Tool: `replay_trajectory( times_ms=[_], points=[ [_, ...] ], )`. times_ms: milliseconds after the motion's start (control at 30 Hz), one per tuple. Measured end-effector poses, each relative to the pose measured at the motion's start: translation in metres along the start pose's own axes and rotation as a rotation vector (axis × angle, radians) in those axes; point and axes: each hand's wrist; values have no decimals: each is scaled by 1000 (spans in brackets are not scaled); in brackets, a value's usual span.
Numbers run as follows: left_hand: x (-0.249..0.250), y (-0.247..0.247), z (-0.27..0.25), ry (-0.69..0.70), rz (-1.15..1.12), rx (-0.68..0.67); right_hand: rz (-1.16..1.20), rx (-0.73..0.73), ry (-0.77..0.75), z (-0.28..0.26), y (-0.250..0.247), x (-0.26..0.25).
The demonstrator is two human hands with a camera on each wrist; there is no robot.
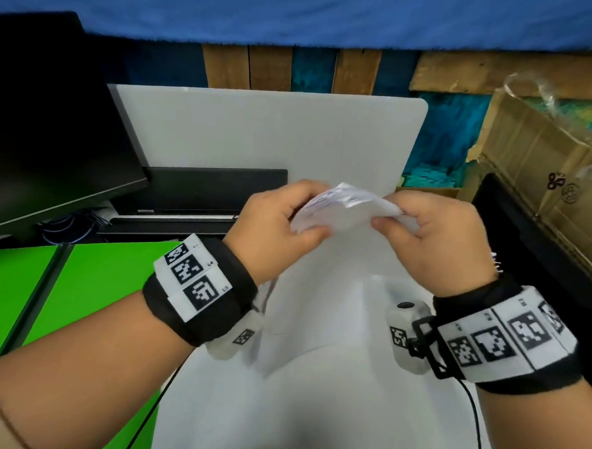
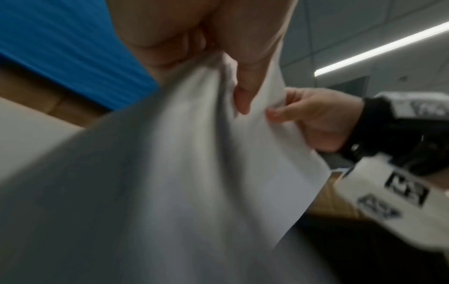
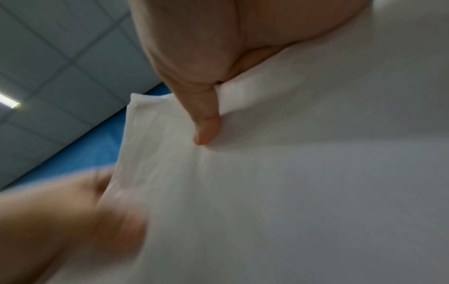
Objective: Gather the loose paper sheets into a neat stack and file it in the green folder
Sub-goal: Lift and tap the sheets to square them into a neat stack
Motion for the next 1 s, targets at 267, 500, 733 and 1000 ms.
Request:
replay_trajectory(
  times_ms=[267,500,733,1000],
  points=[
    [-98,-56,-55,-624,9,-144,581,60,322,-9,-28,40],
    [-85,-35,-46,-459,-606,259,891,329,418,-16,2,36],
    [-90,-2,-53,-518,-402,329,768,338,571,-56,48,61],
    [-97,-2,-57,-615,-399,299,762,248,678,-60,47,73]
  ],
)
Point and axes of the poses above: each hand's wrist, its own z-axis towards the middle knuckle, its own y-axis out of the palm, x = y × z, and after that the axes turned 4 degrees about -x, right-handed
